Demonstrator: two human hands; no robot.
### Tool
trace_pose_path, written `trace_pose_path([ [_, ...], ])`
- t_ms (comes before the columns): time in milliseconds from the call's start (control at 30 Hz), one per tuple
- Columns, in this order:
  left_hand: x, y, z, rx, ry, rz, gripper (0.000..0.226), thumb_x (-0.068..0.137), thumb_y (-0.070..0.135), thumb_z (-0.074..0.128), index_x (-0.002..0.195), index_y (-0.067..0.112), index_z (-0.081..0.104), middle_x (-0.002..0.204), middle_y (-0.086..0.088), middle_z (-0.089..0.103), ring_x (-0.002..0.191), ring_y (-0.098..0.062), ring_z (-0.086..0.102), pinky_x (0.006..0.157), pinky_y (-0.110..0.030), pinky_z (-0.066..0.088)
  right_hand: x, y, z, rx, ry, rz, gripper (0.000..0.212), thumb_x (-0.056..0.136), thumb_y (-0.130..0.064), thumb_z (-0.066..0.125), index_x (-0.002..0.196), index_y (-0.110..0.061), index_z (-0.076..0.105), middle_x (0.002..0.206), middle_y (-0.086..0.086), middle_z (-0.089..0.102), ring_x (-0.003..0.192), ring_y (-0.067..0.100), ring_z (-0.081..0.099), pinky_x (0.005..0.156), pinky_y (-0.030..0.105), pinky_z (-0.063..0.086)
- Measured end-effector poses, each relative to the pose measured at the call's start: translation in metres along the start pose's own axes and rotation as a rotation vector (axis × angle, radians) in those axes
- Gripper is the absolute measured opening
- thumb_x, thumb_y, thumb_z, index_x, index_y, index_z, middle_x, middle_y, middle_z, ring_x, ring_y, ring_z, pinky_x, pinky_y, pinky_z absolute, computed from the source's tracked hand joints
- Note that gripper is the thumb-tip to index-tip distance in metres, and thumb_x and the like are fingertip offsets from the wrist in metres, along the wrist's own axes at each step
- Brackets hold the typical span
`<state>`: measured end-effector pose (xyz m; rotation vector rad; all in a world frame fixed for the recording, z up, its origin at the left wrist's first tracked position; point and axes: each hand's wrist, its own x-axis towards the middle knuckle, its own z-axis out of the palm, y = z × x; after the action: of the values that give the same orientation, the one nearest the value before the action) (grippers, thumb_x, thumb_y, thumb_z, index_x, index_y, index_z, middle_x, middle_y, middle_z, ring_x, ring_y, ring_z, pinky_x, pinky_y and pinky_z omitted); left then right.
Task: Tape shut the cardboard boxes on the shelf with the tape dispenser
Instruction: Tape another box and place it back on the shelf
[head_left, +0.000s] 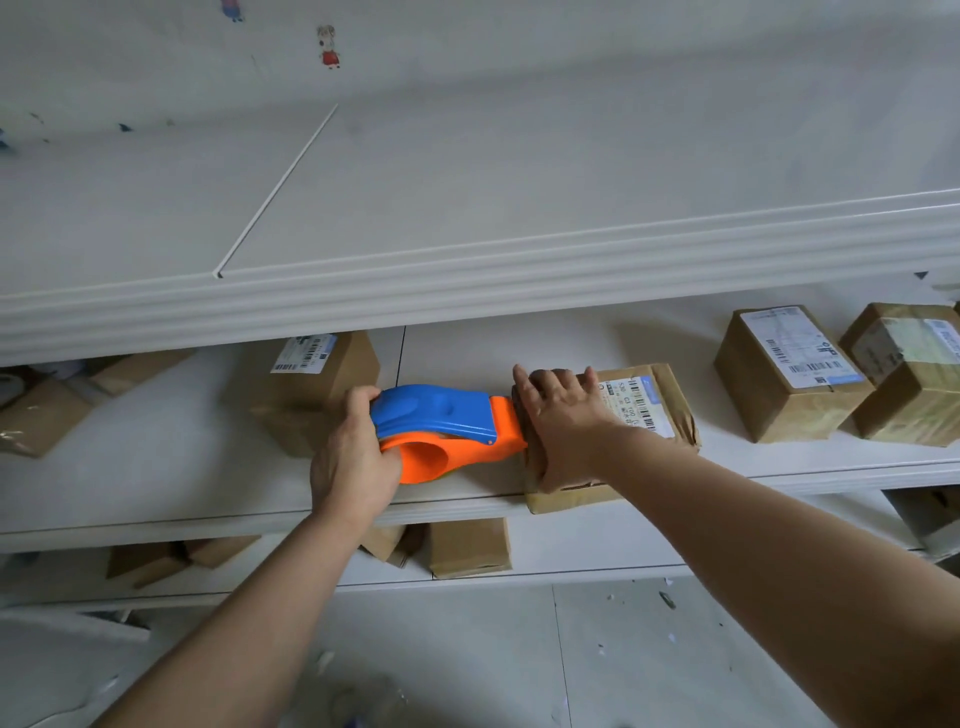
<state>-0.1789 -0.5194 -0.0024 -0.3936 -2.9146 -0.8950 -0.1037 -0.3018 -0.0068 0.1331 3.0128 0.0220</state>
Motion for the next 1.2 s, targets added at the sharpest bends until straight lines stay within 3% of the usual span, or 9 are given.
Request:
trace_pose_path([
  [100, -0.006, 0.003, -0.015, -0.052, 0.076, 0.035, 0.055, 0.076, 0.008, 0.061, 0.122, 0.032, 0.043, 0.100, 0.004, 0.063, 0.087, -0.030, 0.059, 0.067, -0.034, 0.043, -0.005, 0.010, -0.010, 0.177, 0.090, -0.034, 0.133, 0.054, -0.058, 0.070, 0.153, -0.013, -0.005, 0.142, 0.008, 0.027, 0.134, 0.030, 0.028, 0.115, 0.054, 0.017],
  [300, -0.006, 0.038, -0.036, -0.180, 0.180, 0.210, 0.054, 0.072, 0.002, 0.065, 0.120, 0.025, 0.052, 0.104, 0.008, 0.060, 0.090, -0.017, 0.052, 0.073, -0.029, 0.040, -0.039, 0.037, -0.027, 0.856, 0.142, -0.041, 0.147, 0.034, -0.052, 0.083, 0.153, -0.014, 0.005, 0.136, -0.007, 0.023, 0.126, 0.001, 0.031, 0.096, -0.002, 0.020],
  [367, -0.007, 0.051, -0.032, -0.176, 0.131, 0.212, 0.050, 0.072, 0.003, 0.063, 0.116, 0.023, 0.051, 0.099, 0.007, 0.058, 0.086, -0.017, 0.051, 0.068, -0.027, 0.036, -0.049, 0.049, -0.018, 0.916, 0.159, -0.027, 0.142, 0.030, -0.052, 0.082, 0.150, -0.018, 0.015, 0.136, -0.006, 0.028, 0.127, 0.004, 0.034, 0.099, 0.001, 0.025],
  [500, -0.011, 0.069, -0.028, -0.196, 0.073, 0.282, 0.050, 0.073, 0.002, 0.067, 0.118, 0.017, 0.052, 0.102, 0.004, 0.055, 0.090, -0.014, 0.048, 0.063, -0.011, 0.033, -0.061, 0.068, 0.001, 1.099, 0.150, 0.010, 0.133, 0.032, -0.044, 0.087, 0.146, -0.026, 0.020, 0.138, -0.009, 0.029, 0.132, 0.005, 0.033, 0.106, 0.038, 0.042],
  [600, -0.011, 0.063, -0.034, -0.148, 0.066, 0.305, 0.052, 0.070, 0.008, 0.069, 0.119, 0.019, 0.053, 0.103, 0.006, 0.057, 0.094, -0.016, 0.052, 0.074, -0.025, 0.040, -0.073, 0.083, 0.012, 1.195, 0.148, 0.001, 0.130, 0.035, -0.037, 0.091, 0.145, -0.028, 0.024, 0.143, -0.007, 0.033, 0.137, 0.006, 0.032, 0.103, 0.044, 0.046],
  [767, -0.007, 0.016, -0.056, -0.148, 0.130, 0.141, 0.053, 0.069, 0.004, 0.062, 0.120, 0.017, 0.054, 0.107, -0.007, 0.064, 0.097, -0.030, 0.059, 0.081, -0.035, 0.044, -0.093, 0.103, 0.022, 1.284, 0.115, -0.043, 0.107, 0.046, -0.013, 0.093, 0.132, -0.035, 0.034, 0.133, -0.016, 0.047, 0.130, 0.000, 0.039, 0.092, 0.027, 0.051],
  [900, -0.006, 0.017, -0.061, -0.142, 0.130, 0.107, 0.054, 0.073, -0.001, 0.061, 0.123, 0.016, 0.052, 0.104, 0.000, 0.059, 0.099, -0.029, 0.057, 0.081, -0.034, 0.043, -0.092, 0.103, 0.021, 1.333, 0.114, -0.098, 0.095, 0.055, 0.014, 0.085, 0.126, -0.029, 0.039, 0.127, -0.013, 0.049, 0.125, -0.002, 0.043, 0.082, 0.031, 0.057],
  [1000, -0.004, 0.020, -0.063, -0.117, 0.115, 0.135, 0.060, 0.065, 0.017, 0.053, 0.125, 0.020, 0.052, 0.109, -0.002, 0.061, 0.098, -0.026, 0.056, 0.082, -0.037, 0.045, -0.090, 0.104, 0.019, 1.350, 0.128, -0.123, 0.095, 0.055, 0.015, 0.085, 0.127, -0.029, 0.039, 0.130, -0.007, 0.048, 0.125, 0.001, 0.043, 0.081, 0.031, 0.057],
  [1200, -0.010, 0.011, -0.043, -0.034, 0.055, 0.076, 0.052, 0.075, -0.001, 0.059, 0.119, 0.024, 0.047, 0.113, -0.010, 0.059, 0.099, -0.034, 0.057, 0.078, -0.043, 0.049, -0.087, 0.104, 0.019, 1.377, 0.122, -0.148, 0.097, 0.056, 0.013, 0.085, 0.126, -0.034, 0.037, 0.131, -0.011, 0.047, 0.124, -0.004, 0.042, 0.085, 0.025, 0.054],
])
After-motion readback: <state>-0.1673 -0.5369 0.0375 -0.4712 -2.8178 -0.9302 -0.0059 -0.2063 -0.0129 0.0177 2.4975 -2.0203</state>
